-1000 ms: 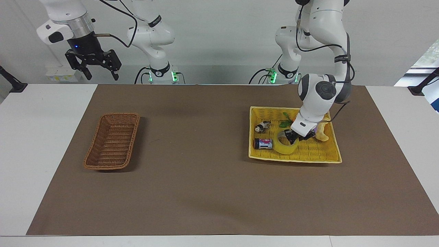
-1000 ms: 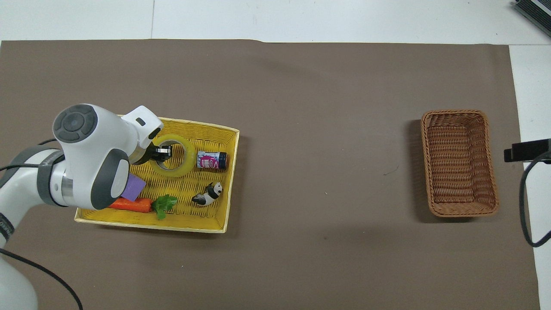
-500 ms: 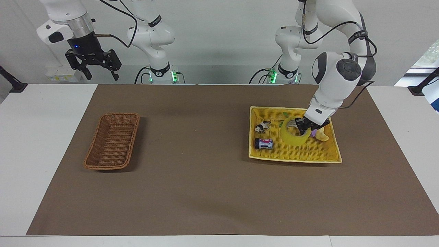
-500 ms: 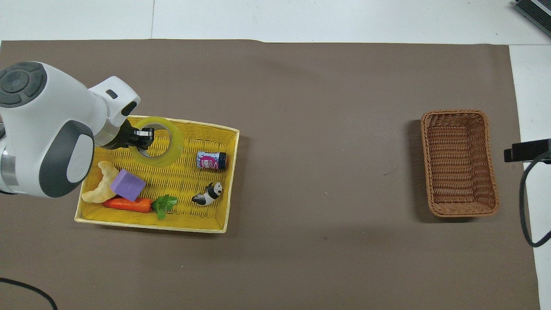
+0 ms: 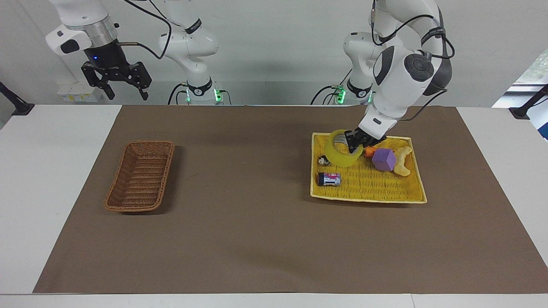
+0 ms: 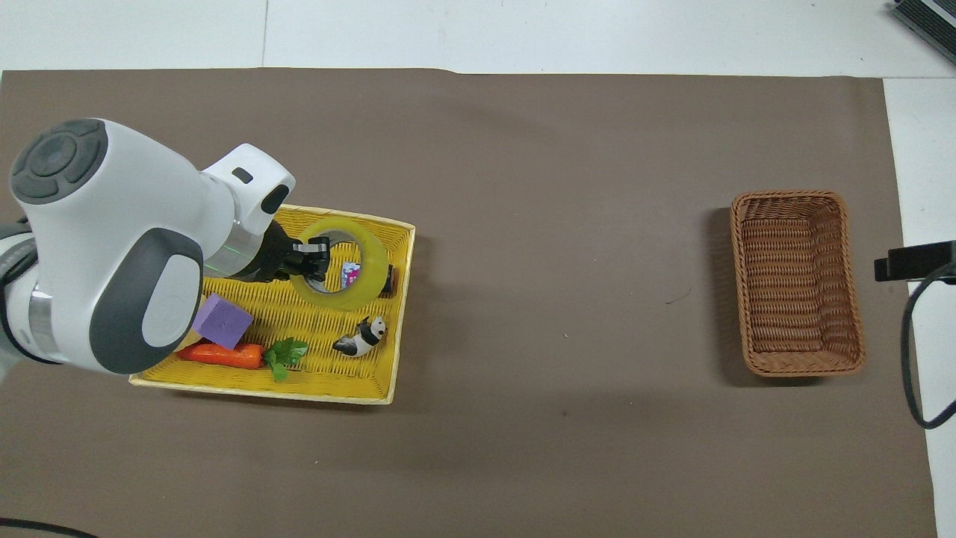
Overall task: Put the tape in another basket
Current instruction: 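Close the left gripper on the rim of the yellow tape roll, then lift the tape with the left gripper while the right gripper reaches toward it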
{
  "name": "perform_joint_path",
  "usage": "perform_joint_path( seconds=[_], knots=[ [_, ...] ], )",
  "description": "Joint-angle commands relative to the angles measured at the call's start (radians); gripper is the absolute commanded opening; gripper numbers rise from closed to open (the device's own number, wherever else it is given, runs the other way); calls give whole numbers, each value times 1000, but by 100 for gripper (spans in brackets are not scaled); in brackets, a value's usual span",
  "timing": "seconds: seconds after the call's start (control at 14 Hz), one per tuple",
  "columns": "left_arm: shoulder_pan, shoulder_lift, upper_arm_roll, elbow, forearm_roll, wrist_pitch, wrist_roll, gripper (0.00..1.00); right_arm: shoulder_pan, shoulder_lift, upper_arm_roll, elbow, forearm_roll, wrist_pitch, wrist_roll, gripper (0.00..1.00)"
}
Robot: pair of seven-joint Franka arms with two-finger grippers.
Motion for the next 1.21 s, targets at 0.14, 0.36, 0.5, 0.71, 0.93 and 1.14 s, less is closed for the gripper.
perform_joint_path(
  seconds=[0.14,0.36,0.5,0.71,0.93,1.14],
  knots=[
    [-11,-9,-79,7,-219,102,-12,0,-7,-13,7,-6,-2,-15,-24,100],
    [-58,-9,-118,1,-327,222,31,0,0,-17,8,-6,0,-27,-30,100],
    [-103,-11,-118,-2,-356,264,78,0,13,-20,30,-6,-3,-75,-35,100],
    [-123,-12,-124,0,-477,284,207,0,23,-26,47,-12,1,-66,-36,100],
    [-123,-24,-159,-9,-602,285,290,0,32,-30,47,-18,73,-70,-100,100],
    [-123,-32,-190,-9,-638,305,304,0,75,-28,62,-17,159,-31,-107,100]
  ],
)
